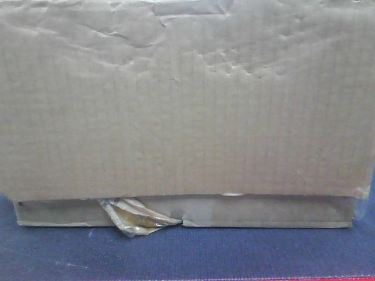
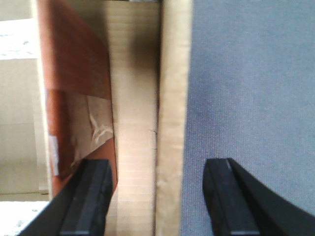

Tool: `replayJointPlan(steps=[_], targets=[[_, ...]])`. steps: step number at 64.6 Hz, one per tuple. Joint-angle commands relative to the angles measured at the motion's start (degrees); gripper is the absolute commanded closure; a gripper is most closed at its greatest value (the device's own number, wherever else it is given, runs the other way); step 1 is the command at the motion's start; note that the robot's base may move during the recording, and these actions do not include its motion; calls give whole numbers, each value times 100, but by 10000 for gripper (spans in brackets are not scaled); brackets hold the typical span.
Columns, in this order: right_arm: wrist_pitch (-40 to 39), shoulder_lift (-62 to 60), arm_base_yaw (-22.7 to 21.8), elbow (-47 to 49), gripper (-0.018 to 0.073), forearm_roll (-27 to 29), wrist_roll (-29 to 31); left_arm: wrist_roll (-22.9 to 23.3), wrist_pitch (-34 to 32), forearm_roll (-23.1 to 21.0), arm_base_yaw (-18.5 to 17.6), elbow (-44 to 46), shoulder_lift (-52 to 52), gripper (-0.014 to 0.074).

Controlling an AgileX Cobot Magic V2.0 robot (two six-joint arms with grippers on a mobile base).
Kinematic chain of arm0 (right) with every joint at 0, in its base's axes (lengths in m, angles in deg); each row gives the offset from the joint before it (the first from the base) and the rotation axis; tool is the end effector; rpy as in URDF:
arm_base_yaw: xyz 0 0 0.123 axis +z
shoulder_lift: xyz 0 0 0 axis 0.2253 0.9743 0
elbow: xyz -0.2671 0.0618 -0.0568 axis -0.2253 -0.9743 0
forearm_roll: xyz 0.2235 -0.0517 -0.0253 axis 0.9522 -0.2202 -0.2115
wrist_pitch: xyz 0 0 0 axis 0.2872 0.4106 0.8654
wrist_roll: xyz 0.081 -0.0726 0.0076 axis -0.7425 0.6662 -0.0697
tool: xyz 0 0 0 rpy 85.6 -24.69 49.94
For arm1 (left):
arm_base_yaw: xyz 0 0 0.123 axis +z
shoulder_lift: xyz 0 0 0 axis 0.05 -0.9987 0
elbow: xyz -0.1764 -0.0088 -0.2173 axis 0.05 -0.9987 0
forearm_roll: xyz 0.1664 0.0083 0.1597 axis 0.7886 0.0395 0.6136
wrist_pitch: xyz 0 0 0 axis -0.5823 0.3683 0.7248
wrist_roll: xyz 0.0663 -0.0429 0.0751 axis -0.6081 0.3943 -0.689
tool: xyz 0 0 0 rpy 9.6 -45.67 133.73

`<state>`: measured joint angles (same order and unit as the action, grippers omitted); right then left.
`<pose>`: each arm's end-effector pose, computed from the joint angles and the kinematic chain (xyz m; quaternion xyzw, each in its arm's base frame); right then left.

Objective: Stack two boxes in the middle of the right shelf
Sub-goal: 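Lift the stacked boxes off the table with both grippers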

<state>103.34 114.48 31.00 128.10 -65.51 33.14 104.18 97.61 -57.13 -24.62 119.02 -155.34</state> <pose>0.3156 0.0964 0.3238 0.0253 0.9825 0.0356 0.1811 0.3206 -0.1097 0.3241 -0.0050 0.9792 0.0034 0.2026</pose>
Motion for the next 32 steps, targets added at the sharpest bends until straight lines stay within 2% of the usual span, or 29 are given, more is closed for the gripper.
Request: replayJointPlan(steps=[1,26,32], targets=[[-42,-12,-1,12,260,-92,-7,6,-12,-29,8,16,61,298],[-42,-12,-1,1,264,-92,-7,21,-12,-29,8,16,61,298],[-42,31,-1,1,326,-118,-7,22,-12,-29,8,16,8,298]])
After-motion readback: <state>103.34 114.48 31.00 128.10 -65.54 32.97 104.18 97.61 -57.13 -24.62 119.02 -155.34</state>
